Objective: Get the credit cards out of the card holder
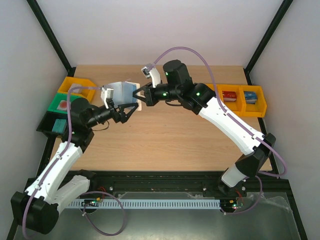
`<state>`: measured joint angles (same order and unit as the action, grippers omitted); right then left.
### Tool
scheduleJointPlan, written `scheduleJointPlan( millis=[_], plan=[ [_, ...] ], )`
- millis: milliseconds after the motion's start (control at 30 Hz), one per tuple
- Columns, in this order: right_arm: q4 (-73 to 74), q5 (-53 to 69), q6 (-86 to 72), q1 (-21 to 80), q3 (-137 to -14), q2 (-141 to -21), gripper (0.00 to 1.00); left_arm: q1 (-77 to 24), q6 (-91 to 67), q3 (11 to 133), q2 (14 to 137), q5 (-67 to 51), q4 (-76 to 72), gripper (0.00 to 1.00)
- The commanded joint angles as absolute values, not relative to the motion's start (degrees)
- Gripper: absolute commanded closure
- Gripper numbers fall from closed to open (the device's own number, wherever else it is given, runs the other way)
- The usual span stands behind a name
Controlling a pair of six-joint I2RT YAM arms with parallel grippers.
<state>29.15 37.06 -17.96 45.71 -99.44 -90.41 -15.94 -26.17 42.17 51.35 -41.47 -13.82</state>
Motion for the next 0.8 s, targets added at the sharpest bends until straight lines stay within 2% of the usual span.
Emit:
scheduleJointPlan(
  millis=[0, 133, 333, 567, 667, 767],
  plan=[
    [32.81, 38.27, -14.69, 43.71, -98.78, -86.20, 0.98, -12.56, -29.88, 41.48, 50.76, -46.24, -19.32, 0.00],
    [33.32, 39.62, -14.02, 43.23, -98.94, -85.88, 0.98, -9.97, -31.70, 41.33, 50.79, -43.25, -17.45, 0.01],
    [36.18, 38.31, -11.85, 42.48, -98.98, -85.80, 0.98, -7.12, -34.21, 41.01, 50.74, -49.19, -23.19, 0.01],
    [35.35, 38.80, -12.55, 42.45, -99.05, -86.05, 0.98, -6.68, -34.19, 40.93, 50.31, -50.79, -24.14, 0.00],
    [34.20, 40.35, -13.34, 42.45, -98.91, -85.97, 0.98, -6.68, -30.92, 41.96, 50.77, -45.14, -18.96, 0.01],
    [32.03, 40.81, -14.85, 42.45, -98.12, -85.91, 0.98, -8.73, -23.59, 43.68, 51.53, -45.26, -15.89, 0.01]
  ],
)
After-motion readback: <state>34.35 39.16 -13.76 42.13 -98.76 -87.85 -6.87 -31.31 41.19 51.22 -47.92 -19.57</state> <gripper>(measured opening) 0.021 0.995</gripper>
